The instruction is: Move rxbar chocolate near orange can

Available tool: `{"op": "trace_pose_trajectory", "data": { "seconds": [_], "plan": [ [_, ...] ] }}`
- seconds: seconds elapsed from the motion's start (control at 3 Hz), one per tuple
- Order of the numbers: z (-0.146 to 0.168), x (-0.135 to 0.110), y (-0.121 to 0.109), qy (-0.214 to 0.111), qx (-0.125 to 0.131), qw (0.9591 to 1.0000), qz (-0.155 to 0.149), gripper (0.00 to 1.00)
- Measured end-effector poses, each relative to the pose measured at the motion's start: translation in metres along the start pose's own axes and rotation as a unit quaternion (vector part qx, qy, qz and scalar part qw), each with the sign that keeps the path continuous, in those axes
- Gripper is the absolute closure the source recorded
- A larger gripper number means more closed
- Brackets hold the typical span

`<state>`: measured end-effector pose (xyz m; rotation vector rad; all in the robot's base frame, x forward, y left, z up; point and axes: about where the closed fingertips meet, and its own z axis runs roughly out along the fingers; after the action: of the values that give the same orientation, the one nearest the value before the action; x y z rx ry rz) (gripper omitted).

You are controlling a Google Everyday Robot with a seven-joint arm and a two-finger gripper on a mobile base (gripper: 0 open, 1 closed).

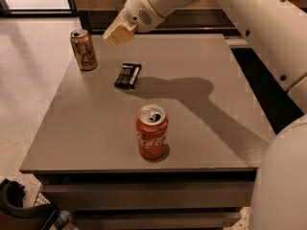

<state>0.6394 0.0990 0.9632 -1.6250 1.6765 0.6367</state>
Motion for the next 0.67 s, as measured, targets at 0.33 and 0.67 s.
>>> {"op": "trace_pose_trajectory", "data": {
  "seconds": [0.33, 0.67],
  "plan": [
    [0.0024, -0.0005, 0.0008, 0.0, -0.002, 1.0, 0.0, 0.38],
    [0.0047, -0.001, 0.0017, 0.0, -0.004, 1.0, -0.001, 0.15]
  ]
}}
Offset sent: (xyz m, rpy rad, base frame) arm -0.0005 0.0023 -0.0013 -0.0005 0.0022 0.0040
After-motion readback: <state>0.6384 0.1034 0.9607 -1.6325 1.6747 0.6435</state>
